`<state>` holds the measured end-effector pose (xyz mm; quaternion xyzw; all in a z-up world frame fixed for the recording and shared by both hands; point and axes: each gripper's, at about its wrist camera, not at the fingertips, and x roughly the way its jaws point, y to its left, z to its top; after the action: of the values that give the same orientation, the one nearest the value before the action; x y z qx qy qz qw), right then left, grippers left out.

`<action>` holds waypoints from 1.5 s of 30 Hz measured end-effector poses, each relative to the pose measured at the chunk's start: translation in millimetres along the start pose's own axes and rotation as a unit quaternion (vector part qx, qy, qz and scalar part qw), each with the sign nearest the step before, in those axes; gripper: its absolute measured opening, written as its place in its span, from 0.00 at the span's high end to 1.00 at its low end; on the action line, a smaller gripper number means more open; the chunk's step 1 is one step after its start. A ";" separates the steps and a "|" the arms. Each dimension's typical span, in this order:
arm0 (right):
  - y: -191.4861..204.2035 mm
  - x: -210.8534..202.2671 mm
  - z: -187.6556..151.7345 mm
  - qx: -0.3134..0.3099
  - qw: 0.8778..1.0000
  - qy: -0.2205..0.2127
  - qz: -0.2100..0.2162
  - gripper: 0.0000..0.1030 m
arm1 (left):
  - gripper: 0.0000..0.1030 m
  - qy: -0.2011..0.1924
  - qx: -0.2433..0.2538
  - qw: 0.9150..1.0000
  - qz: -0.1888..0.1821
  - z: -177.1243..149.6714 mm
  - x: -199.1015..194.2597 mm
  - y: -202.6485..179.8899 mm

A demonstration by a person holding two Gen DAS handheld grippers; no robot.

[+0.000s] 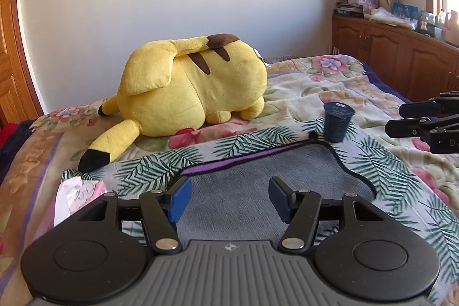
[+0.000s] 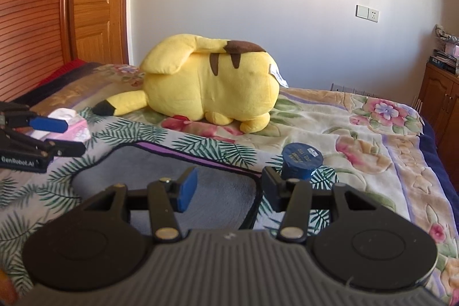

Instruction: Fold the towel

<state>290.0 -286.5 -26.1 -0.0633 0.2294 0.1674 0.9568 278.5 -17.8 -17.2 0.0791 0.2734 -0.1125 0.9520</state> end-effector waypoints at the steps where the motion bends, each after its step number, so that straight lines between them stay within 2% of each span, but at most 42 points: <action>1: 1.7 -4.0 -0.4 0.000 1.000 0.000 0.001 0.50 | 0.60 0.001 0.000 1.000 0.000 -1.1 -3.5 -1.5; 14: 29.8 -43.4 -19.3 0.007 1.000 0.013 0.009 0.50 | 0.56 0.007 0.000 1.000 0.003 -17.8 -52.4 -15.3; 20: 38.7 -65.7 -22.2 0.012 1.000 0.012 0.005 0.47 | 0.49 0.006 0.002 1.000 0.004 -22.8 -80.1 -23.0; 35: 48.0 -131.2 -19.4 0.027 0.999 -0.013 -0.014 0.32 | 0.32 -0.018 0.027 0.999 -0.007 -17.5 -158.3 -46.2; 40: 51.6 -149.4 -16.0 0.019 0.999 -0.023 -0.024 0.24 | 0.30 -0.034 0.025 0.999 -0.004 -12.8 -180.9 -51.6; 44: 56.4 -162.4 -14.4 0.016 0.999 -0.029 -0.027 0.20 | 0.25 -0.044 0.023 0.999 0.000 -9.0 -197.9 -55.6; 45: 58.5 -165.4 -14.3 0.015 0.999 -0.031 -0.028 0.16 | 0.22 -0.047 0.023 0.999 0.002 -8.8 -202.1 -56.6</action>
<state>124.9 -282.8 34.6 -0.0502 0.2006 0.1389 0.9685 92.8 -35.9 79.2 0.0965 0.2254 -0.1205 0.9620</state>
